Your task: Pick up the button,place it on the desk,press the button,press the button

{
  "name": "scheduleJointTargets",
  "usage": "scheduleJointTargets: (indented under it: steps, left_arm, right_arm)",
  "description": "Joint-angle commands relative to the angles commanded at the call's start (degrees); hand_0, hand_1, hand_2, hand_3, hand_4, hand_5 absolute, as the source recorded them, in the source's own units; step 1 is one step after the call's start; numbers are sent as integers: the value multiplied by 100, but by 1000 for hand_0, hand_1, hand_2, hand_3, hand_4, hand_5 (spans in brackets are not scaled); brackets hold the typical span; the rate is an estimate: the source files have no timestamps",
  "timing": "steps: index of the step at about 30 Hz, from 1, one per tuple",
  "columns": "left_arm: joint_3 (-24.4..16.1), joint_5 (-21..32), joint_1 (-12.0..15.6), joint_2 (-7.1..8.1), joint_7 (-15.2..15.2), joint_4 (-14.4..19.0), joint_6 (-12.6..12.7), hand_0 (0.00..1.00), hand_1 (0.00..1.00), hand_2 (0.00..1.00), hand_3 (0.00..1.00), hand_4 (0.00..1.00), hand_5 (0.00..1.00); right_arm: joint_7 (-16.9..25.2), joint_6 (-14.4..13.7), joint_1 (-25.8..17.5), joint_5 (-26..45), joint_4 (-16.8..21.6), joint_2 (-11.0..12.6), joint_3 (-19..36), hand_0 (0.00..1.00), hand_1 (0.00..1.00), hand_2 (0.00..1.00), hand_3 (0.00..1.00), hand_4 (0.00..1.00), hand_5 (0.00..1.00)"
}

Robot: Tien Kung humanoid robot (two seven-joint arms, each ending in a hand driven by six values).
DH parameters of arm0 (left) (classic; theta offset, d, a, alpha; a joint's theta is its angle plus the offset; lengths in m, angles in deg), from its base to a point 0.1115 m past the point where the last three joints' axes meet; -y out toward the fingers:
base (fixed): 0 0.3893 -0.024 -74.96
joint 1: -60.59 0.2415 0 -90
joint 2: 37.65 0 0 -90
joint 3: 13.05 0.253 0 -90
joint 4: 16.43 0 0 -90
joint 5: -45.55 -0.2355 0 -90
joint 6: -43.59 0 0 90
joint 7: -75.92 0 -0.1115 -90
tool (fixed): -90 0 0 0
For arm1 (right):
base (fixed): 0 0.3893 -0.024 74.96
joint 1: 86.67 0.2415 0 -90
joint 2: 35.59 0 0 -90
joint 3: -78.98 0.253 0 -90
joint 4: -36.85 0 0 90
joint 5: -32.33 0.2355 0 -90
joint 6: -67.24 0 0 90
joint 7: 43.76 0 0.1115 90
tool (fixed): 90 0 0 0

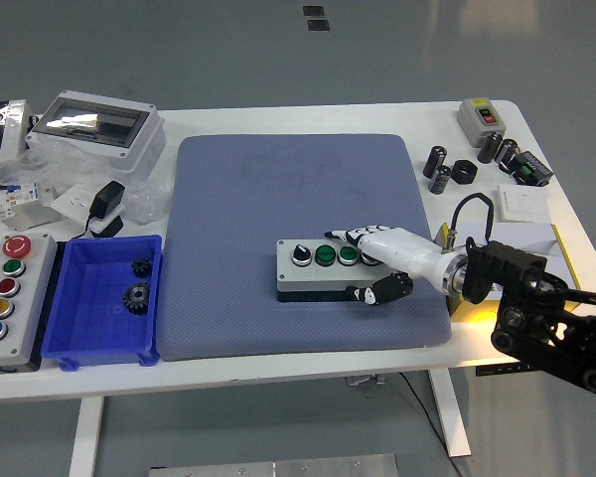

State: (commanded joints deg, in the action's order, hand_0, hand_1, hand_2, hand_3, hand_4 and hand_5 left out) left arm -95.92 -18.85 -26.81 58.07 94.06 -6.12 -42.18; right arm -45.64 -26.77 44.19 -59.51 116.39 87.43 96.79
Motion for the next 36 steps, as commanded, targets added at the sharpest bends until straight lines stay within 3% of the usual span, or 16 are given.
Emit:
scheduleJointTargets:
  steps: [13,15,20,25,29,36]
  left_arm:
    - [22,10,9,-8,12,0,-5,647,571,621,606,664,118]
    - [27,16,11,-12,9,0,-7,646,570,620,604,663,104]
    - [41,70,29,-25,1,0,3,646,570,620,604,663,104]
    - [34,94,42,-29,-2,0,13,645,568,619,604,666,87]
    - [35,106,34,-24,-13,0,20,645,567,619,602,666,85]
    - [36,118,27,-3,-10,0,30,645,565,618,602,670,67]
  right_arm:
    - [-12,157,77,201,218,178,78,998,998,998,998,627,2]
    - [-11,240,88,311,377,290,168,998,998,998,998,662,2]
    - [-162,506,-47,840,1007,838,718,998,998,998,998,662,2]
    - [-775,1036,-28,1542,1658,1439,1361,998,998,998,998,673,2]
    - [-1408,1692,278,2135,2151,1868,1766,998,998,998,998,680,2]
    - [-2443,2893,1008,3150,2239,2025,1366,998,998,998,998,649,2]
